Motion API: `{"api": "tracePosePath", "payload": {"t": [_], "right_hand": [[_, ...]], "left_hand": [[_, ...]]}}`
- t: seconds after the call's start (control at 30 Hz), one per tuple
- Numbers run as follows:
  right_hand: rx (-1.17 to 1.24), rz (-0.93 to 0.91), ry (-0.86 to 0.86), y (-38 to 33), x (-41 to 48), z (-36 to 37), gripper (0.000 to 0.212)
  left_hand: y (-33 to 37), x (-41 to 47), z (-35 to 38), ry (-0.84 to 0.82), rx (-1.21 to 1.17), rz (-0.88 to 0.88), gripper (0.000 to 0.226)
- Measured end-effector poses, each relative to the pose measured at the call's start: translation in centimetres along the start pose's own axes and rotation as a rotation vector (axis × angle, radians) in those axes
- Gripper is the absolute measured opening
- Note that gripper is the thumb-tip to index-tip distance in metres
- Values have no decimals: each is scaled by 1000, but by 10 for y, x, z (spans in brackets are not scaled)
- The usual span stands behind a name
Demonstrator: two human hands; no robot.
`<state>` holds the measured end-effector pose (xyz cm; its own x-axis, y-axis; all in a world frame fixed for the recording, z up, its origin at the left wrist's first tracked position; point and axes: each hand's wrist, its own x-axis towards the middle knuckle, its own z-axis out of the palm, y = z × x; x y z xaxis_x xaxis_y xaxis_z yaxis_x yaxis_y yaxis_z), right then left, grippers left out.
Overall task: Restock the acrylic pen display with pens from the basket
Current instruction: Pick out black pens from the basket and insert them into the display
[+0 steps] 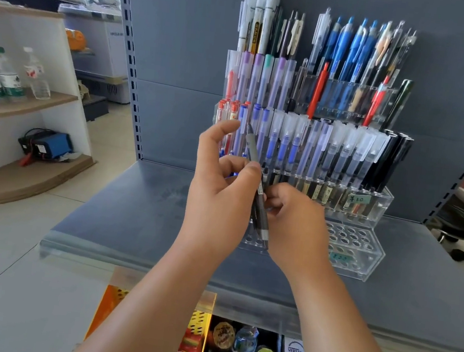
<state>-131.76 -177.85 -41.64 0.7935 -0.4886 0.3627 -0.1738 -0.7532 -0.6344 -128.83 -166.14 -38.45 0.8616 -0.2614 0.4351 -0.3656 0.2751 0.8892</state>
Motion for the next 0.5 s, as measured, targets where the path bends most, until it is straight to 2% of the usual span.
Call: {"api": "tracePosePath", "payload": {"t": [0.13,0.27,0.37,0.5], "right_hand": [[25,-14,24,0,0,1,7],[109,-25,16,3,1,-1,19],[158,-200,188,0,-3,-7,38],[371,-461,321,-10,-4,-11,36]], "left_hand": [[3,-1,2,36,-21,-1,40],[7,0,3,51,-63,10,32],[11,3,4,17,-197,-8,19],[12,2,8,21,-243,-27,15]]}}
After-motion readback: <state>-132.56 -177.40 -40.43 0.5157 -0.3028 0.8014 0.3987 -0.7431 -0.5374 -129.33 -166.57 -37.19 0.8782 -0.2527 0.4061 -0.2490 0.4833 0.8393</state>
